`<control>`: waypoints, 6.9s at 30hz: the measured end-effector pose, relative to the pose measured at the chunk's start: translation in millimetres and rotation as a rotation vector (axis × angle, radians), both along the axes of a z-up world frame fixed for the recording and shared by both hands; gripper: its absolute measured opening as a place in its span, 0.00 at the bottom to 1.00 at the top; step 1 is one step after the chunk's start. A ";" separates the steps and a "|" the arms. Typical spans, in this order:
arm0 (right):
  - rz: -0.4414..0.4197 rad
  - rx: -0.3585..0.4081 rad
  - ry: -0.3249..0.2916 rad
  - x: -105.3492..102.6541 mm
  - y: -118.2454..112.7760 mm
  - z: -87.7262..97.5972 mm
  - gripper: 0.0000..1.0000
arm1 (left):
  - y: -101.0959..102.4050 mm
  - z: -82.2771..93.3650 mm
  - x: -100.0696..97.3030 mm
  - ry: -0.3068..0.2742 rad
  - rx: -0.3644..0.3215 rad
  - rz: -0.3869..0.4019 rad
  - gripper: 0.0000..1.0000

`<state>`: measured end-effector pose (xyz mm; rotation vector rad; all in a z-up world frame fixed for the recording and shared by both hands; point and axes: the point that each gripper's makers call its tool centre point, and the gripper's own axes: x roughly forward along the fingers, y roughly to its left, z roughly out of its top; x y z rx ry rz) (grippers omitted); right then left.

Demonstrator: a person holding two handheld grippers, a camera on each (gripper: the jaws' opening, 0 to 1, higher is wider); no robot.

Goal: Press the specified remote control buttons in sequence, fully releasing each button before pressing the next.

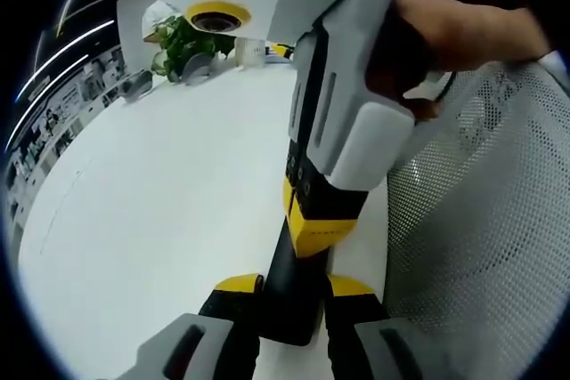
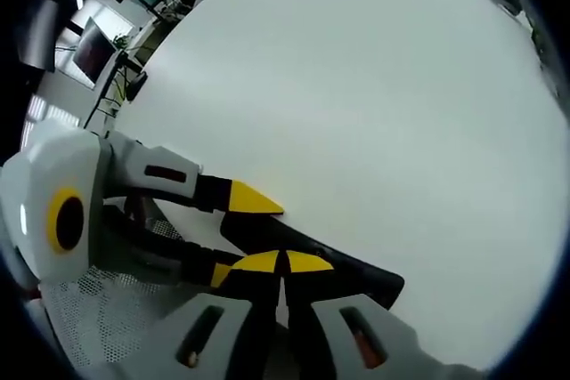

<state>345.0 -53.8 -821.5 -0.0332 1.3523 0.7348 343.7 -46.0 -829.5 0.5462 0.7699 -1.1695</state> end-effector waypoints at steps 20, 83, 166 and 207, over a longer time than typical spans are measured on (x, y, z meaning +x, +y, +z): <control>-0.196 0.146 -0.200 50.0 -17.6 51.2 0.00 | 0.1 -0.6 0.1 0.007 0.013 0.029 0.28; -0.448 0.104 -1.236 30.5 -126.5 232.4 1.00 | -2.1 -0.5 0.0 -0.014 0.012 0.019 0.27; -0.489 -0.017 -1.083 28.3 -150.5 193.7 0.86 | 11.7 19.0 156.4 -0.131 0.196 -0.012 0.23; -0.519 -0.038 -1.043 30.2 -157.0 185.8 0.83 | 20.3 2.6 312.8 -0.184 0.394 -0.134 0.23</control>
